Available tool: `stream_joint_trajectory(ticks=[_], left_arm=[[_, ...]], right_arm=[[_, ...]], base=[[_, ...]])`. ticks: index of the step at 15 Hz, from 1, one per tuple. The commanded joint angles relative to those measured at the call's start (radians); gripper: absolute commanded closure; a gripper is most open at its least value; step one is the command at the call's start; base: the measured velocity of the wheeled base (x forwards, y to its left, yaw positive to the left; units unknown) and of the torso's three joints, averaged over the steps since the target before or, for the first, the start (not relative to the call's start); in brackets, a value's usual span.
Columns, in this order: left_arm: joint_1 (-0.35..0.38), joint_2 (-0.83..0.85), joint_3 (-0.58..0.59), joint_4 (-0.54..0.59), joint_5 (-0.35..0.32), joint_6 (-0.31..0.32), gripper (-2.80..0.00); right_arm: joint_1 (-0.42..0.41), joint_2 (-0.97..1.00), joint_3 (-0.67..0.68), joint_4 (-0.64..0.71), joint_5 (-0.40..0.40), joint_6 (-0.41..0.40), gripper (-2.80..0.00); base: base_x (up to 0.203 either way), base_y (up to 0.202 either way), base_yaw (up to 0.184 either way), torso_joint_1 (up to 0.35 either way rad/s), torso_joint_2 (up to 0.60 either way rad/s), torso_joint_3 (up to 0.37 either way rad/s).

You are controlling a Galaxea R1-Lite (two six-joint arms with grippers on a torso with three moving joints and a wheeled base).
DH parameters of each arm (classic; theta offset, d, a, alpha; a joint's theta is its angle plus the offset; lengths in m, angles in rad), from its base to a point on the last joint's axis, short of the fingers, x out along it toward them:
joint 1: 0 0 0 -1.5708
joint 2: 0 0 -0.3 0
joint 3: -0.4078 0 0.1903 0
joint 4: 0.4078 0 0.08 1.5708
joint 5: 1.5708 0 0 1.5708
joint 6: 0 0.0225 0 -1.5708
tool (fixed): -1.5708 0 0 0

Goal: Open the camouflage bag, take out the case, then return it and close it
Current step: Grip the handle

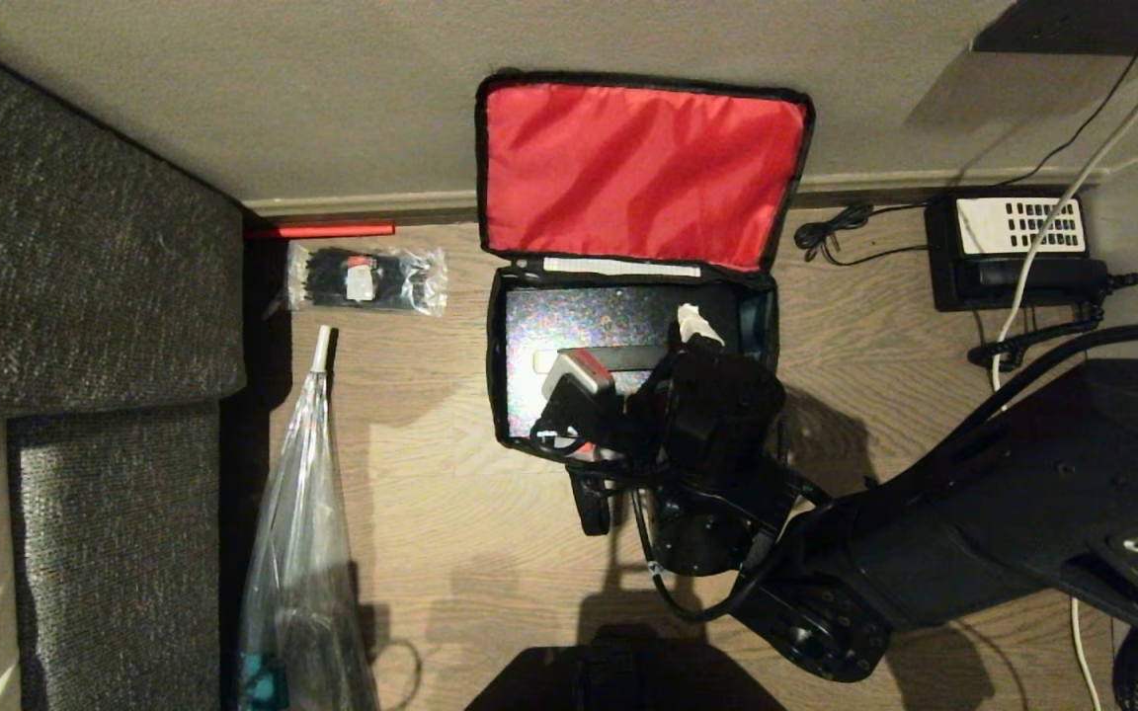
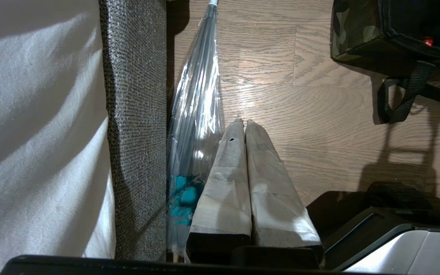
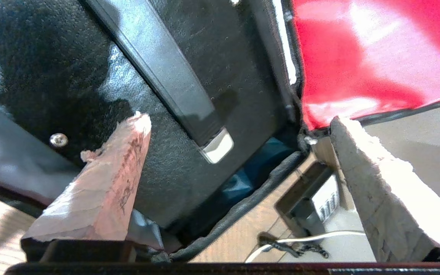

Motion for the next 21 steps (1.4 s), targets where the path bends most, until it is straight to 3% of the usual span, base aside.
stream_joint_trajectory(ticks=[1,9,14,18,21], left_arm=[[0.0,0.0,0.003,0.0,0.0,0.0,0.0],[0.0,0.0,0.003,0.0,0.0,0.0,0.0],[0.0,0.0,0.003,0.0,0.0,0.0,0.0],[0.0,-0.002,0.003,0.0,0.0,0.0,0.0],[0.0,-0.002,0.003,0.0,0.0,0.0,0.0]], right_arm=[[0.013,0.004,-0.002,-0.029,-0.028,-0.016,-2.8],[0.013,0.122,0.014,-0.181,-0.059,-0.071,-2.8],[0.006,0.14,-0.093,-0.211,-0.058,-0.196,-2.8],[-0.02,0.196,-0.089,-0.322,-0.031,-0.368,-2.8],[-0.032,0.204,-0.076,-0.322,0.017,-0.386,-2.8]], base=[[0.0,0.0,0.0,0.0,0.0,0.0],[0.0,0.0,0.0,0.0,0.0,0.0],[0.0,0.0,0.0,0.0,0.0,0.0],[0.0,0.0,0.0,0.0,0.0,0.0],[0.0,0.0,0.0,0.0,0.0,0.0]])
